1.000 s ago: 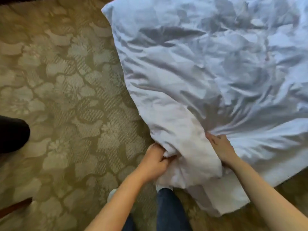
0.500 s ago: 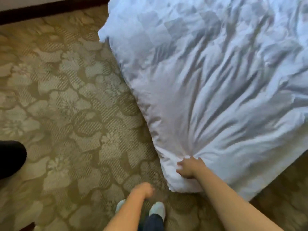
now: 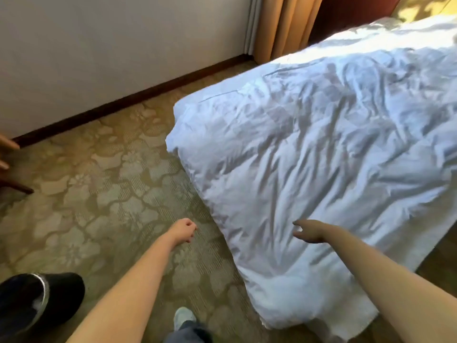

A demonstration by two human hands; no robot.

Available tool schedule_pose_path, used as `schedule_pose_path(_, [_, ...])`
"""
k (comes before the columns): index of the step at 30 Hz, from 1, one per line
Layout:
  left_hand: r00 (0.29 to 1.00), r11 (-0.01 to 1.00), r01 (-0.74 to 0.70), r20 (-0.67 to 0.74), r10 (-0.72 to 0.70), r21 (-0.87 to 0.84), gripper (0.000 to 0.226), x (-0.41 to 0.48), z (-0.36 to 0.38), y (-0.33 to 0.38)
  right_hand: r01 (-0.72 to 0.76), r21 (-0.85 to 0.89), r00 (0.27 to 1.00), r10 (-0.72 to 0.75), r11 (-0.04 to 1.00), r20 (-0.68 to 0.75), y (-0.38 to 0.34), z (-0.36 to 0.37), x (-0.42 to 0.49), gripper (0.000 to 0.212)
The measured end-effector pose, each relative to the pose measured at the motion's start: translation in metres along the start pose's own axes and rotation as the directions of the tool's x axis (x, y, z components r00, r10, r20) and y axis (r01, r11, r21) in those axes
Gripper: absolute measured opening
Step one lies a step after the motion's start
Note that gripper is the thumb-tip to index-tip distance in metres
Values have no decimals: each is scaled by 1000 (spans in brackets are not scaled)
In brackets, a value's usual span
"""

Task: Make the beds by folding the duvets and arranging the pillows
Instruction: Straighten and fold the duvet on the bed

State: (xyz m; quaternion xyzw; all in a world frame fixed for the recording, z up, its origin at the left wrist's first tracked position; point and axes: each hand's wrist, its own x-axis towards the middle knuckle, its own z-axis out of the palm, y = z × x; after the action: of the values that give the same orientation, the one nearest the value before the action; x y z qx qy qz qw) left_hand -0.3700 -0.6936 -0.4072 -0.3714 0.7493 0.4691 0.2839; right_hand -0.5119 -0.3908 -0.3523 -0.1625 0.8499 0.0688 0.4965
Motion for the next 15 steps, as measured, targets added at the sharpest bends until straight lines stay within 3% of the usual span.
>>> schedule_pose_path(5, [981, 967, -185, 87, 172, 174, 16, 1, -111, 81, 57, 127, 952, -16, 990, -305, -63, -142, -21, 50])
schedule_pose_path(9, [954, 905, -289, 13, 300, 313, 16, 30, -227, 125, 136, 283, 863, 26, 950, -504, -117, -216, -23, 47])
schedule_pose_path(11, [942, 877, -298, -32, 334, 376, 16, 47, -281, 139, 150, 324, 855, 43, 934, -518, -142, -235, -17, 47])
schedule_pose_path(15, [943, 842, -272, -46, 331, 466, 18, 78, -352, 166, 122, 396, 904, 63, 910, -422, -176, -257, 2, 51])
